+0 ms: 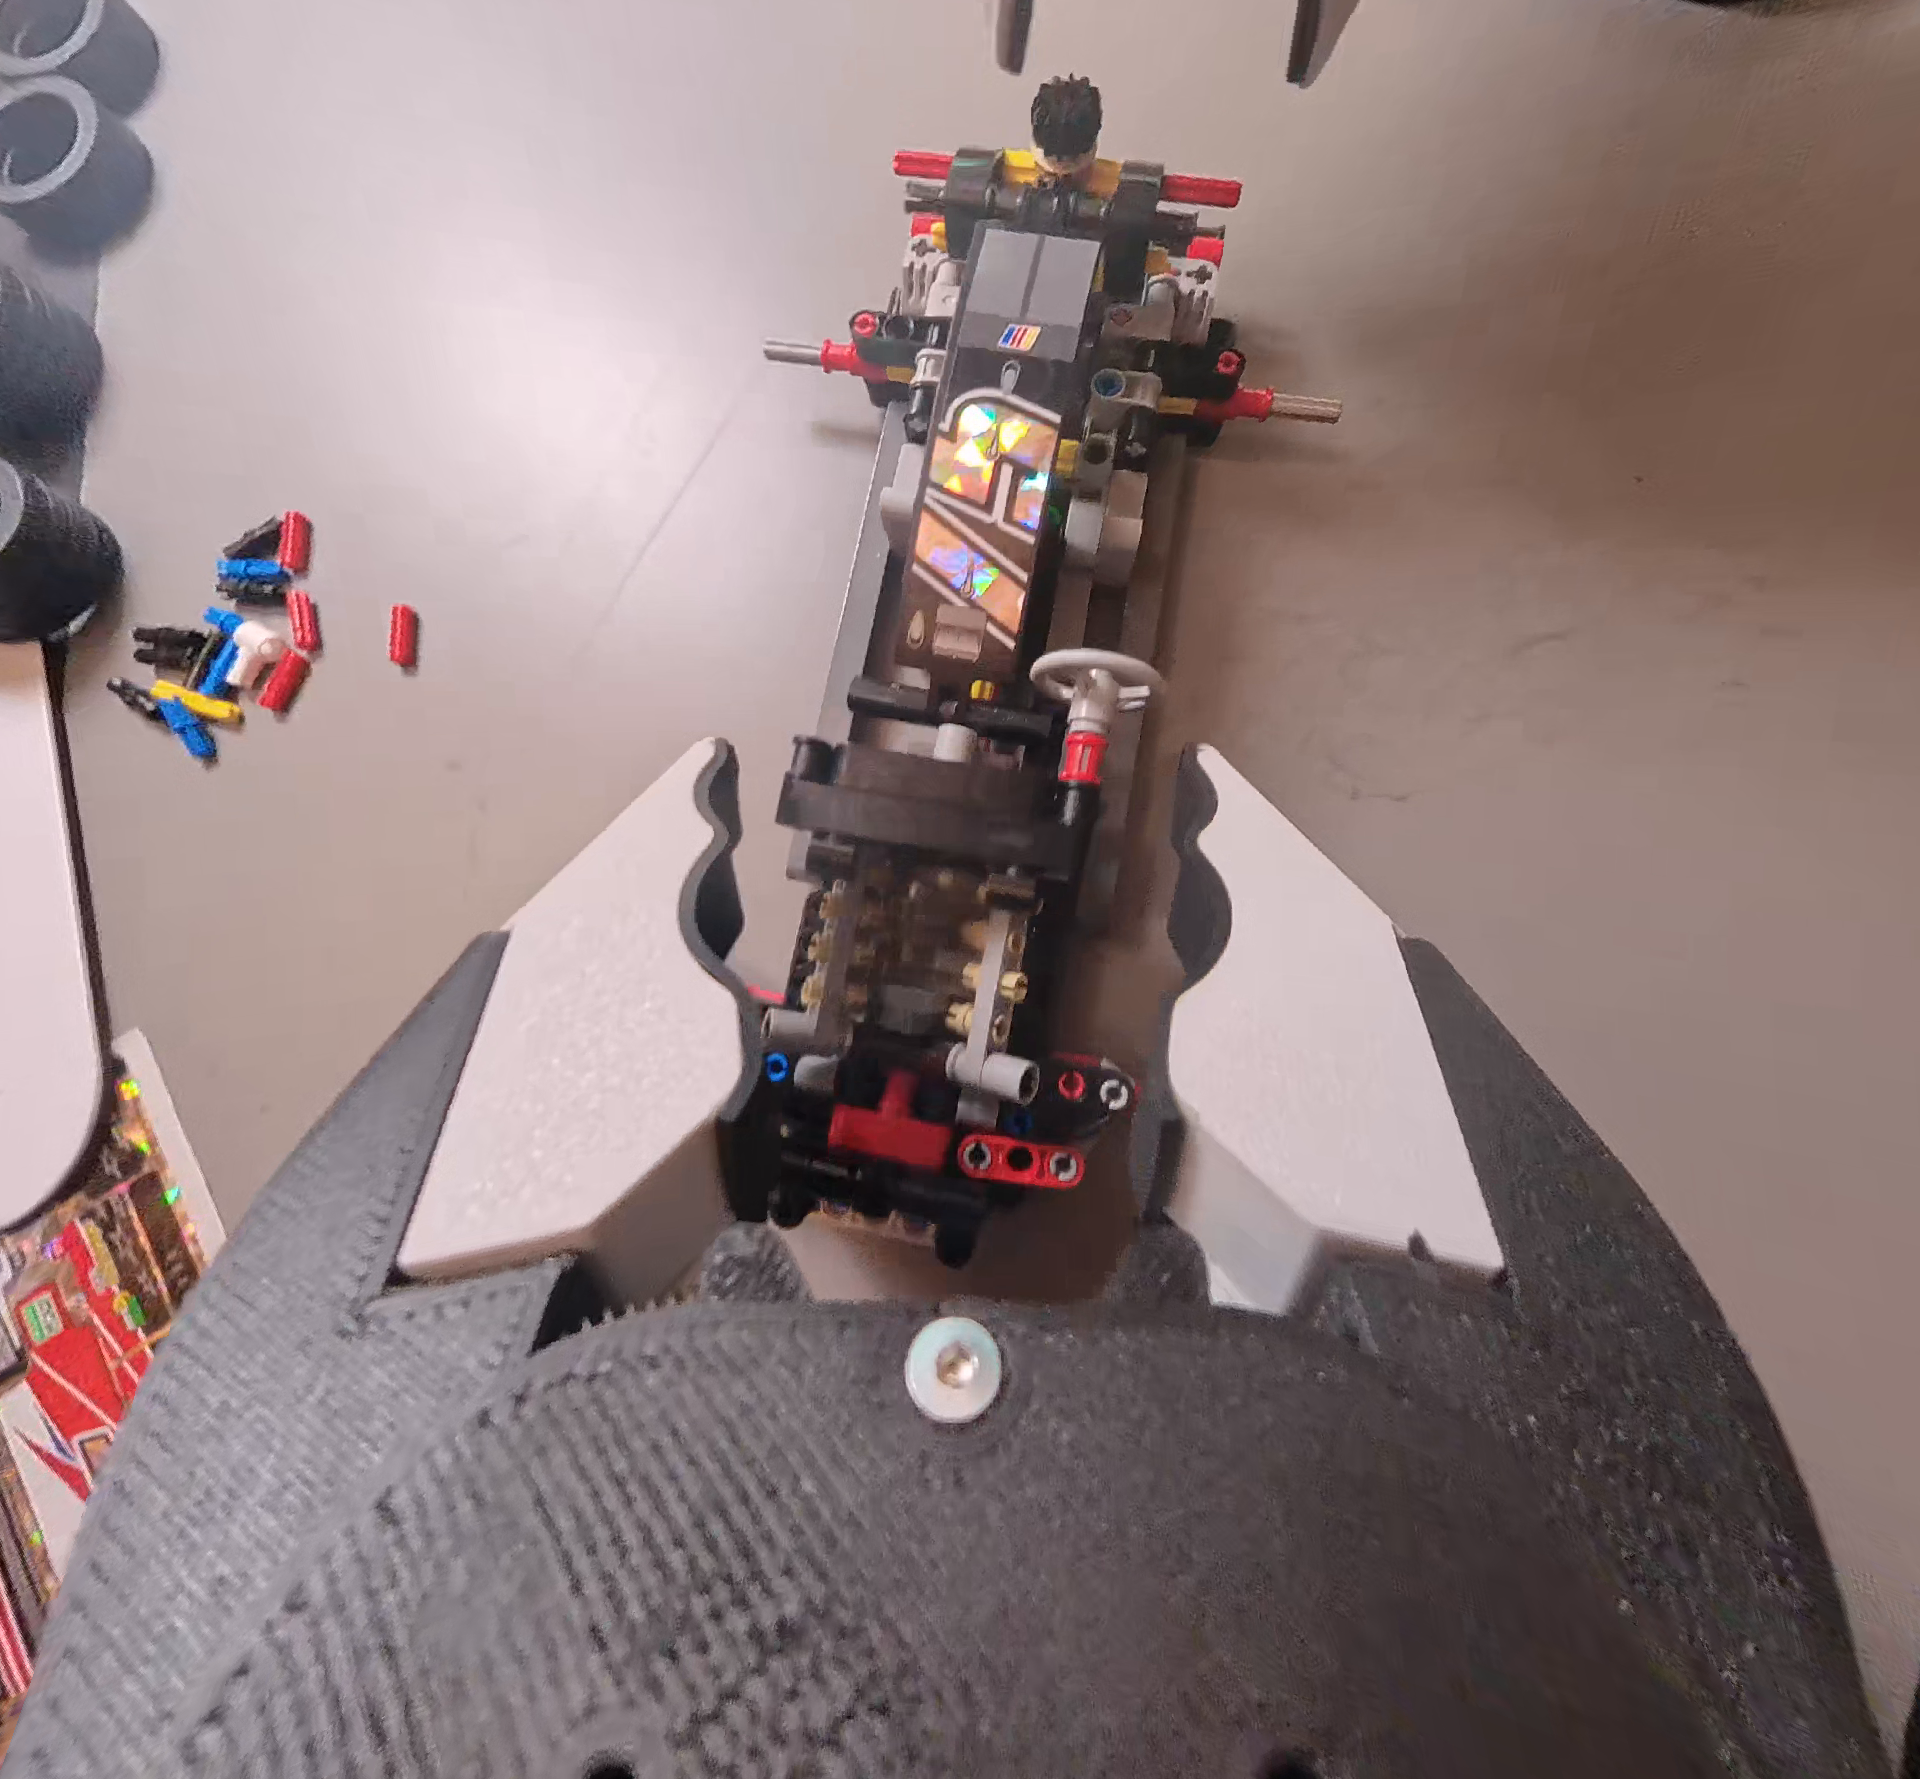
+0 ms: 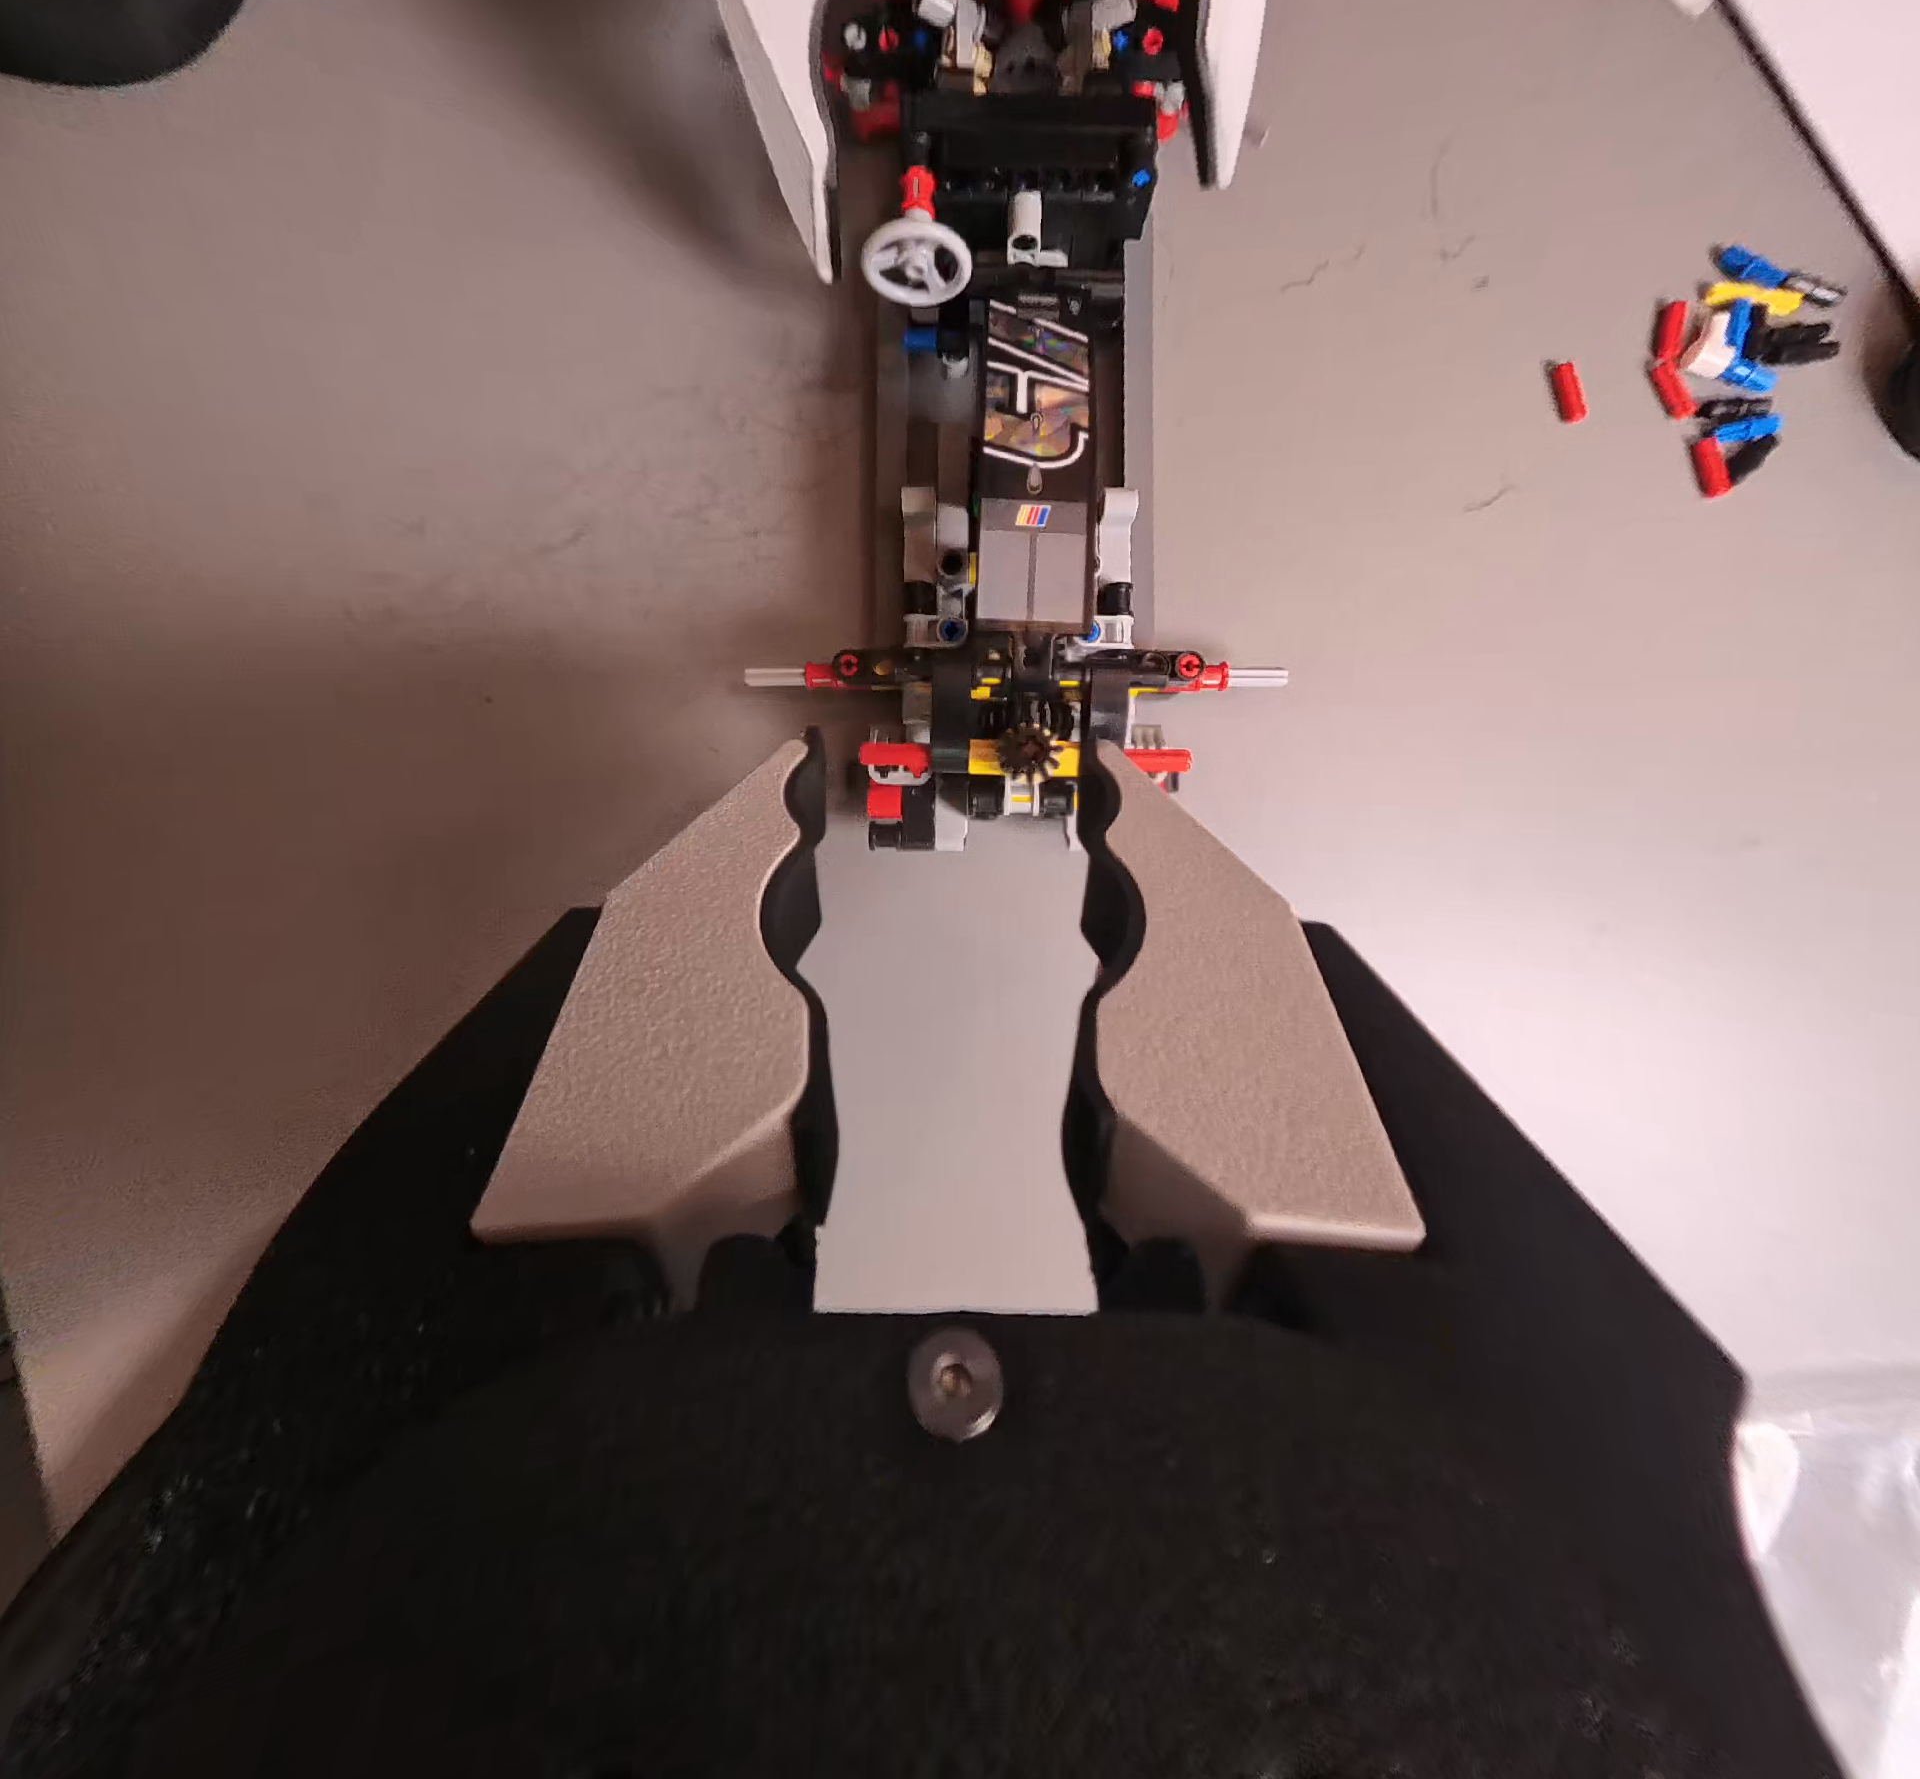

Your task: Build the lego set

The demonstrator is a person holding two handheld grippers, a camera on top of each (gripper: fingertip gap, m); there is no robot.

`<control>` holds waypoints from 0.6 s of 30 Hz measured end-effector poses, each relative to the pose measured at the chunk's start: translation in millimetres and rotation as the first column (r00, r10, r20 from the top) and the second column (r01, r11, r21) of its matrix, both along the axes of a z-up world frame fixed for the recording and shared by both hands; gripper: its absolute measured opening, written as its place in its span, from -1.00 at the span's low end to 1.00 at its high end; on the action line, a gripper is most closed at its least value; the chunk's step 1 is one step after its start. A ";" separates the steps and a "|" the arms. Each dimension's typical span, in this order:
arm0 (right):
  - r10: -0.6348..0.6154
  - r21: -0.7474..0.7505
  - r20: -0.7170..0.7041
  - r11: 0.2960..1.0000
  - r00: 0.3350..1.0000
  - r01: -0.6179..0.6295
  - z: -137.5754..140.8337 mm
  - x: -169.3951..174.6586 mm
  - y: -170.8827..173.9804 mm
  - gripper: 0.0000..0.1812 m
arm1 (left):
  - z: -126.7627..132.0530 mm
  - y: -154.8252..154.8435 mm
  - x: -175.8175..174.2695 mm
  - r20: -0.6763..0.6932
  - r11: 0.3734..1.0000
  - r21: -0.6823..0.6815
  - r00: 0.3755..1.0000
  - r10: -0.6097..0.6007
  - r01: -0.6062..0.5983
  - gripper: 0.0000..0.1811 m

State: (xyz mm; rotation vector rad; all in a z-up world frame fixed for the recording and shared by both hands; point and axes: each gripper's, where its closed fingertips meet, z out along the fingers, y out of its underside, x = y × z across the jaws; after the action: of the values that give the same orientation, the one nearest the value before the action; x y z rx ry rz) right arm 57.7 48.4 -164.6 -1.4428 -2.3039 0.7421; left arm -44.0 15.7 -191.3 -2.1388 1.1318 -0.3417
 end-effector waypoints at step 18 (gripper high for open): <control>-0.104 -0.089 -0.262 0.993 0.959 0.083 -3.2 17.3 -23.3 -0.46 | -6.4 8.0 0.5 -0.065 0.999 0.014 0.997 0.034 -0.033 -0.30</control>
State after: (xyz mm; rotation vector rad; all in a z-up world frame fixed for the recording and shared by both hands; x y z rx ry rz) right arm 75.0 25.1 -167.8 -1.3784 -2.0108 0.9437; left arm -43.5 23.7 -197.7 -2.1686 1.1297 -0.2506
